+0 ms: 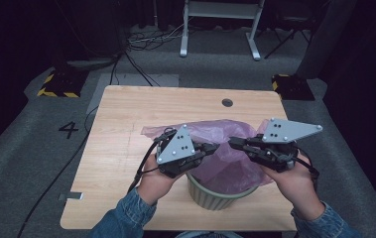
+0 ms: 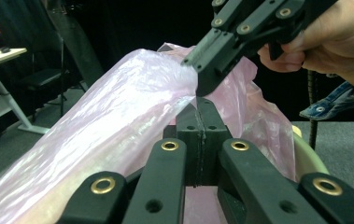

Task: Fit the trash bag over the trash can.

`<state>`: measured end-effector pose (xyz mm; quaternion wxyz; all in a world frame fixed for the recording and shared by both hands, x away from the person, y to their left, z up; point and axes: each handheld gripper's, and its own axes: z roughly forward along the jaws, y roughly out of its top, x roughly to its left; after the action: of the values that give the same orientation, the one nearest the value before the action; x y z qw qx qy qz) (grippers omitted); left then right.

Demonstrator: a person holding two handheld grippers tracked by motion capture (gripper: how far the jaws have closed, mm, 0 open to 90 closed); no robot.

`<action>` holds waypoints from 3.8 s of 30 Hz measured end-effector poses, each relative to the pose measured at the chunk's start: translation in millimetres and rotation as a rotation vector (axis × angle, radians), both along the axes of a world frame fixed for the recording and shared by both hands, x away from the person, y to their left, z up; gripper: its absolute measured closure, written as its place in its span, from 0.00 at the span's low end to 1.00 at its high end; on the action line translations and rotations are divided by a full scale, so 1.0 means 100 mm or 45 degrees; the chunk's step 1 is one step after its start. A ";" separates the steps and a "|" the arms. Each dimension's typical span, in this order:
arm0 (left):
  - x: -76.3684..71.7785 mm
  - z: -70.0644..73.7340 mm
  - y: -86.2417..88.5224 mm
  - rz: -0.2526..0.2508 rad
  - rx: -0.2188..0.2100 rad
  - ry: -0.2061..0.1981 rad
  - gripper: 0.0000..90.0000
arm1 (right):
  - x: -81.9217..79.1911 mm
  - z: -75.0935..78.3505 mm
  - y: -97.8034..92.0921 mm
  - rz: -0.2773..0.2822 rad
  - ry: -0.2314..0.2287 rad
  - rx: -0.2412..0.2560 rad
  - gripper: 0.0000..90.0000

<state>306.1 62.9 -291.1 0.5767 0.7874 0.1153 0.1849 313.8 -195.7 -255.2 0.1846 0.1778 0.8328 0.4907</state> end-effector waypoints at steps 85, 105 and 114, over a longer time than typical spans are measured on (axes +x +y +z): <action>0.19 -0.69 1.58 0.115 0.044 0.173 1.00 | 0.23 -0.91 -2.09 -0.232 0.248 0.243 1.00; 0.15 -0.36 1.38 0.044 -0.051 0.019 0.48 | 0.19 -0.58 -1.78 -0.099 0.038 0.221 0.49; 0.15 -0.30 1.56 0.045 -0.108 0.013 0.46 | 0.34 -0.69 -1.50 -0.004 0.096 0.090 0.56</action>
<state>321.4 218.8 -321.5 0.6055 0.7611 0.1398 0.1860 347.6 -345.7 -324.3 0.1474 0.2038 0.8210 0.5125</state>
